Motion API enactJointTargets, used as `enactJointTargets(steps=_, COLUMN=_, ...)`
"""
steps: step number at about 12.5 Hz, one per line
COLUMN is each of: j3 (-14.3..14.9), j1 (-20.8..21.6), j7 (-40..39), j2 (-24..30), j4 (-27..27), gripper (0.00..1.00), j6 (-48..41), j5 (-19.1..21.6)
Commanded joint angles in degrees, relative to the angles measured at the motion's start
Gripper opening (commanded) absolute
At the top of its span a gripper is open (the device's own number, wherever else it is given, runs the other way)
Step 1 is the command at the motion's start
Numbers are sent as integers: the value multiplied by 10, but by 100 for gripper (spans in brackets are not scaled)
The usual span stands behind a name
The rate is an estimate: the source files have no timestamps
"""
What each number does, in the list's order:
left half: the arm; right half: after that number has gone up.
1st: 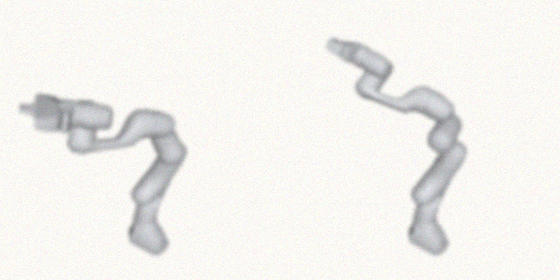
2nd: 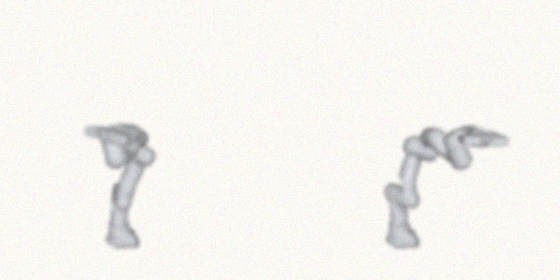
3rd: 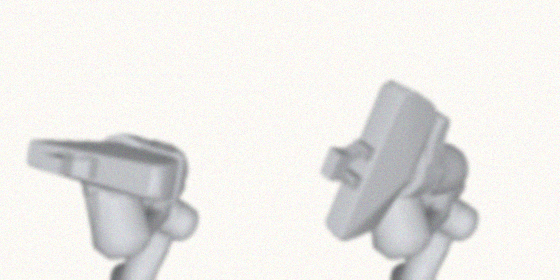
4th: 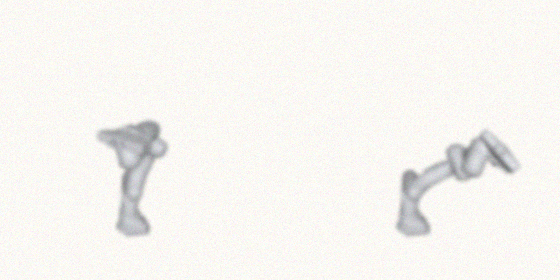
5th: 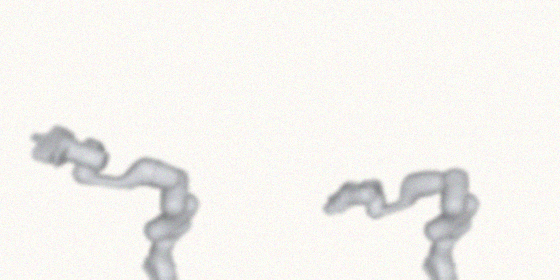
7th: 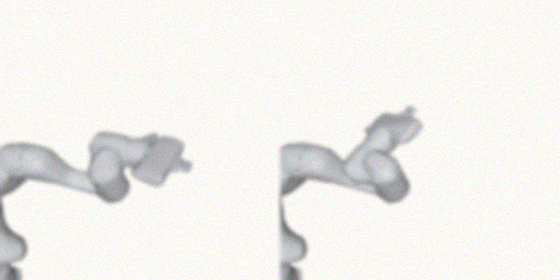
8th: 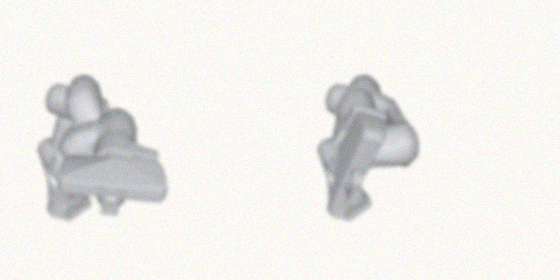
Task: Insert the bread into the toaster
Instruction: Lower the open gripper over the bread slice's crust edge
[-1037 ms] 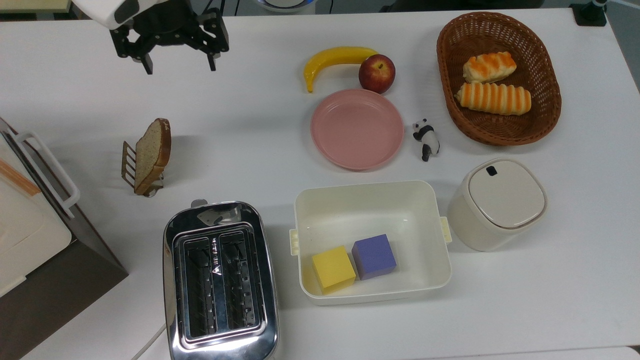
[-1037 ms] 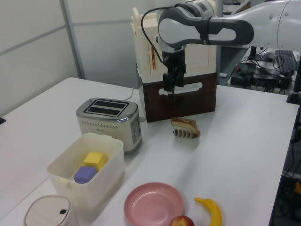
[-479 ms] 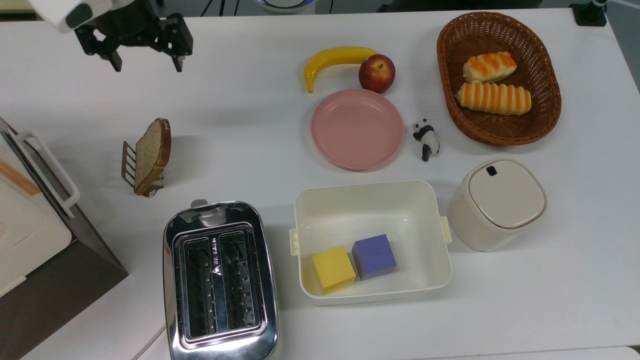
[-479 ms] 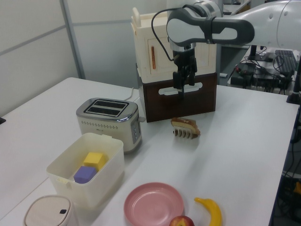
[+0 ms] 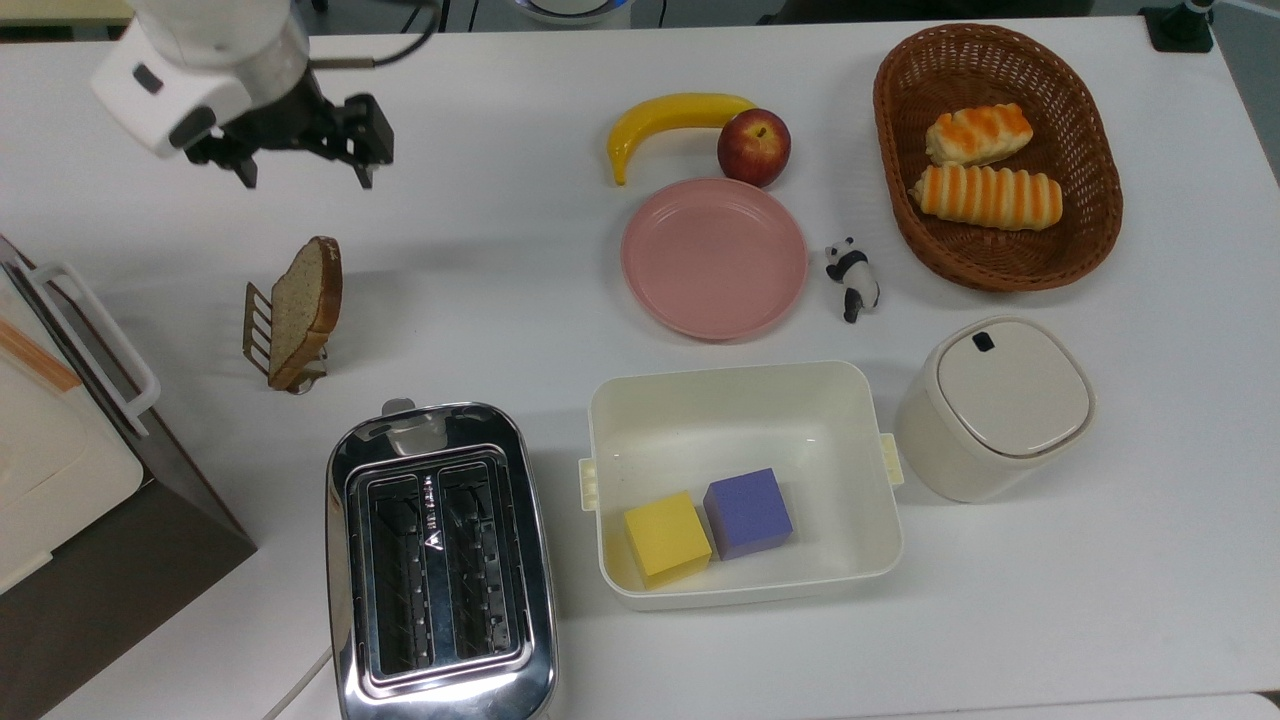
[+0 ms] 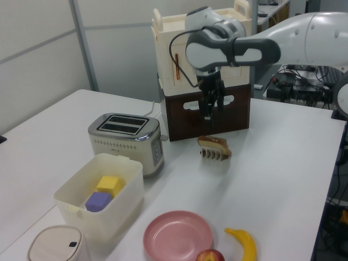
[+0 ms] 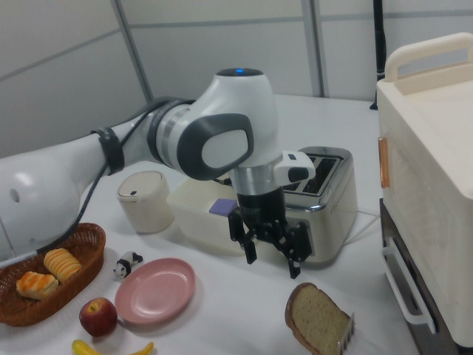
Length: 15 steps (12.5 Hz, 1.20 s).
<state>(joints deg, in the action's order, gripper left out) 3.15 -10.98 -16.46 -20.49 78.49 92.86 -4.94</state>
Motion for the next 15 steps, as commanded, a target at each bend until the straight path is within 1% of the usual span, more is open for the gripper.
enactJointTargets(steps=1, j3=2, j1=7, j7=4, j2=-17, j4=5, gripper=100, j6=20, j5=-21)
enactJointTargets(steps=6, j3=1, j1=15, j7=34, j2=-38, j4=6, gripper=100, j6=36, j5=-38)
enactJointTargets(steps=10, j3=-2, j1=29, j7=50, j2=-63, j4=6, gripper=100, j6=36, j5=-63)
enactJointTargets(steps=11, j3=-2, j1=30, j7=55, j2=-66, j4=6, gripper=95, j6=42, j5=-66)
enactJointTargets(steps=13, j3=-2, j1=31, j7=60, j2=-70, j4=6, gripper=69, j6=47, j5=-66)
enactJointTargets(steps=14, j3=-2, j1=32, j7=61, j2=-71, j4=7, gripper=66, j6=48, j5=-66)
enactJointTargets(steps=15, j3=-2, j1=32, j7=61, j2=-71, j4=10, gripper=66, j6=48, j5=-67)
